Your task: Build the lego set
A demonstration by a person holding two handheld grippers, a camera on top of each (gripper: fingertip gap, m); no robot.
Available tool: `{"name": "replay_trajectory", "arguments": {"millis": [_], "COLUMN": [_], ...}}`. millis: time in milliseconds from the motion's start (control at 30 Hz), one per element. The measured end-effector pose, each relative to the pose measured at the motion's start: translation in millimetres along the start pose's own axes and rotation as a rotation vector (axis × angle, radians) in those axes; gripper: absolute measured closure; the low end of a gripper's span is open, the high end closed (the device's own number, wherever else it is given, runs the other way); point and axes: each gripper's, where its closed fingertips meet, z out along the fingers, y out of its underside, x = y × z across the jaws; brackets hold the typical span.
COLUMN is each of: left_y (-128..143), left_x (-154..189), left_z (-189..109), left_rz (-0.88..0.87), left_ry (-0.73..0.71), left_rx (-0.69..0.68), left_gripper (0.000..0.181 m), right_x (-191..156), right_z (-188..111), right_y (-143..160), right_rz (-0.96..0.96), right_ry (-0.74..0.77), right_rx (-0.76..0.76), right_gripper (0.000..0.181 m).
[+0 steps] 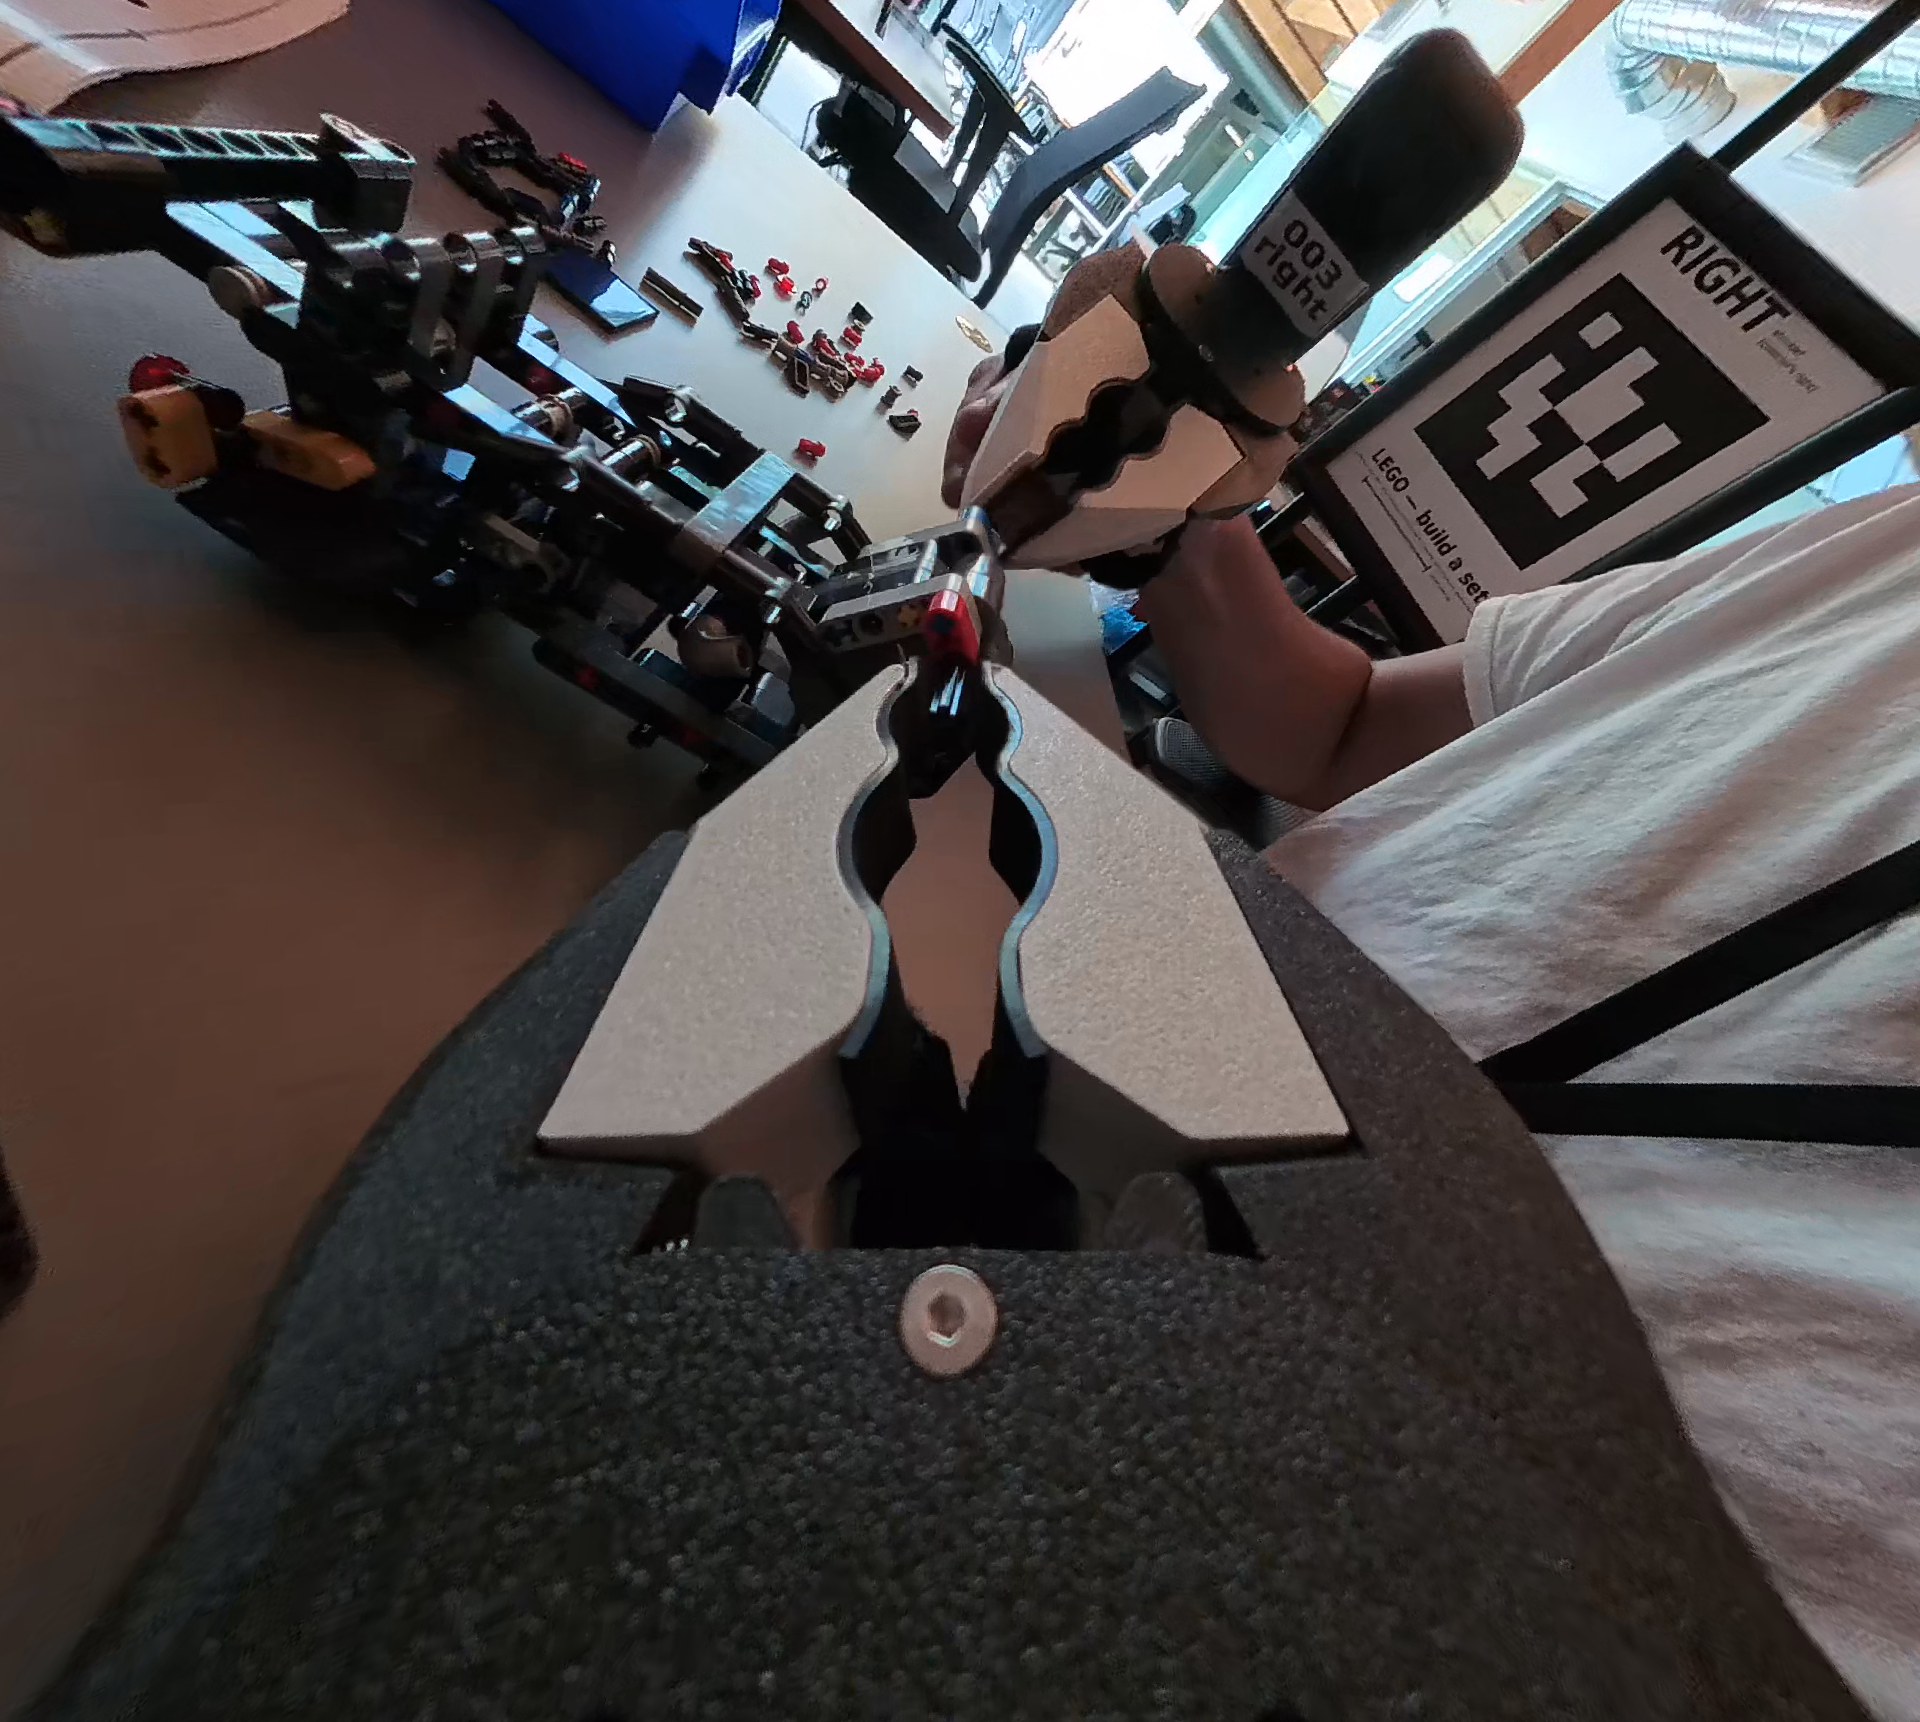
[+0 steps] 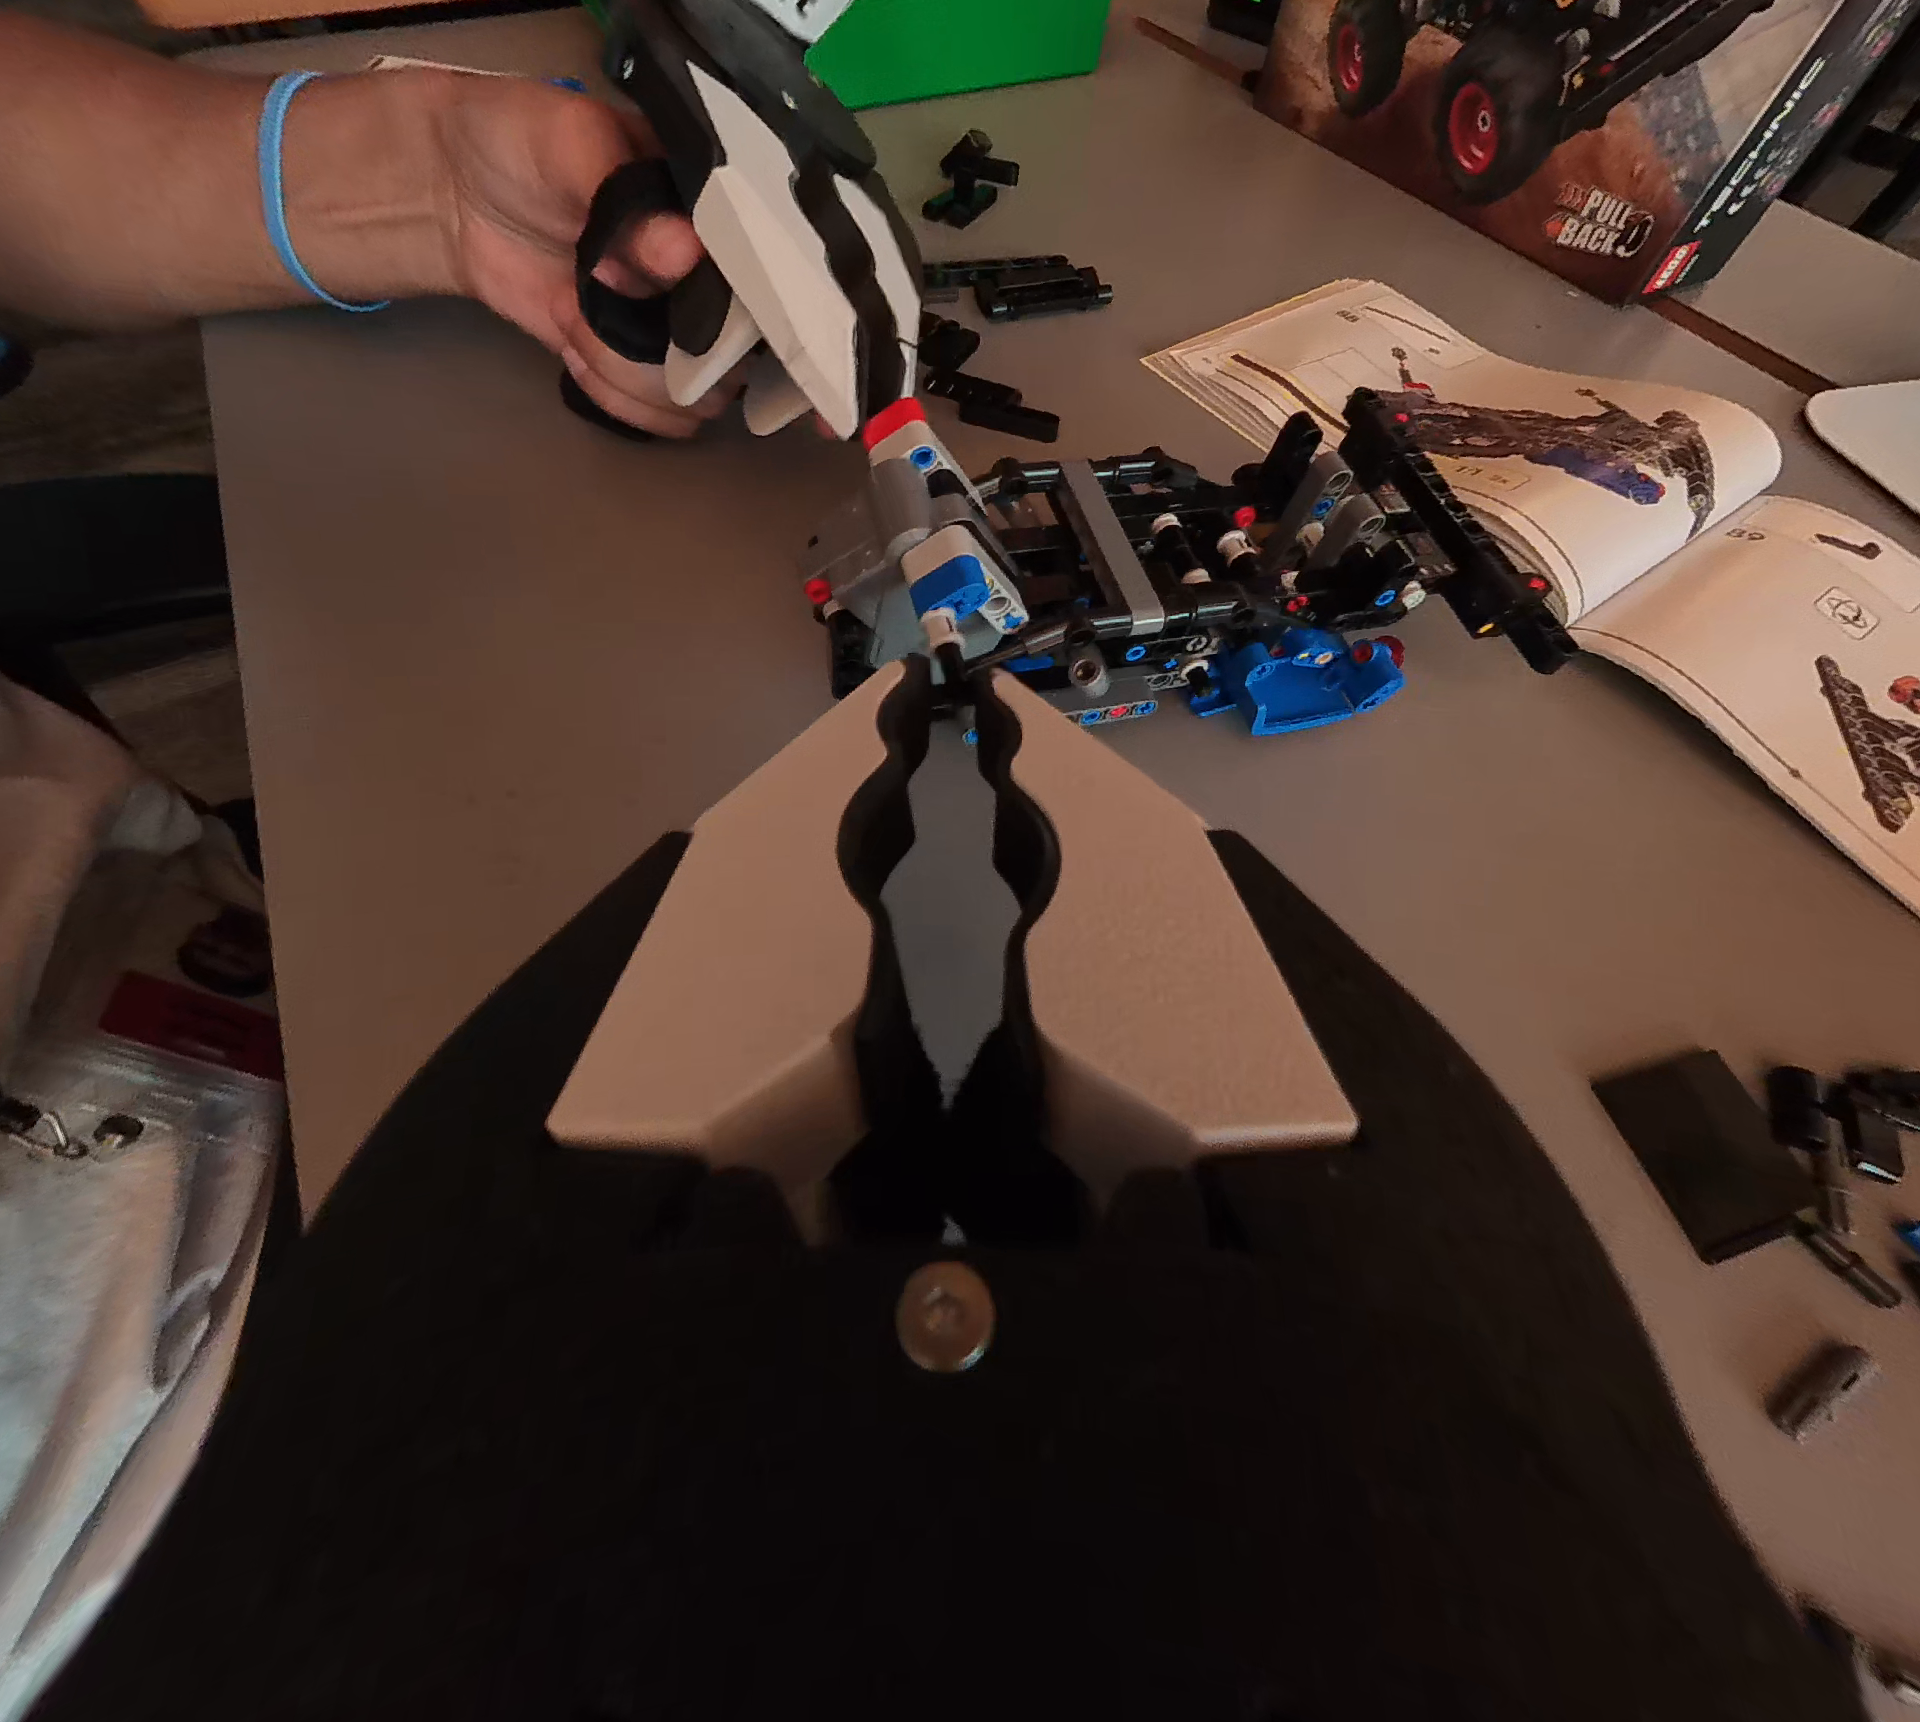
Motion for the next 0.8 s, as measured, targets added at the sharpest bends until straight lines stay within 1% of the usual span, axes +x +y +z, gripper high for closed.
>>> {"name": "replay_trajectory", "arguments": {"millis": [33, 100, 200, 267, 367, 433, 467, 567, 633, 700, 800], "left_y": [0, -5, -13, -13, -3, -1, 0, 3, 14, 31, 53], "left_x": [0, 2, 7, 10, 15, 18, 19, 7, 2, 4, 9], "left_z": [-1, -7, -22, -34, -55, -73, -84, -132, -166, -186, -203], "left_rz": [0.018, 0.056, 0.144, 0.238, 0.423, 0.512, 0.53, 0.517, 0.499, 0.463, 0.413], "left_ry": [-0.008, -0.024, -0.05, -0.091, -0.191, -0.28, -0.34, -0.62, -0.793, -0.865, -0.912], "left_rx": [-0.009, 0.006, 0.002, -0.049, -0.171, -0.21, -0.216, -0.246, -0.293, -0.346, -0.397], "left_gripper": [0.172, 0.157, 0.147, 0.146, 0.149, 0.153, 0.156, 0.157, 0.157, 0.157, 0.155], "right_x": [0, 3, 4, 5, 13, 21, 24, 27, 26, 25, 29], "right_z": [-2, -9, -20, -25, -28, -28, -28, -29, -36, -44, -56], "right_y": [1, 4, 4, -1, -11, -12, -11, 1, 7, 10, 10], "right_rz": [-0.008, -0.009, 0.009, 0.031, 0.065, 0.086, 0.087, 0.072, 0.057, 0.056, 0.056], "right_ry": [0.001, 0.014, 0.015, 0.016, 0.046, 0.088, 0.112, 0.18, 0.223, 0.26, 0.312], "right_rx": [-0.008, -0.026, -0.007, 0.043, 0.13, 0.153, 0.15, 0.076, 0.077, 0.106, 0.155], "right_gripper": [0.171, 0.166, 0.165, 0.166, 0.165, 0.164, 0.163, 0.162, 0.162, 0.162, 0.162]}}
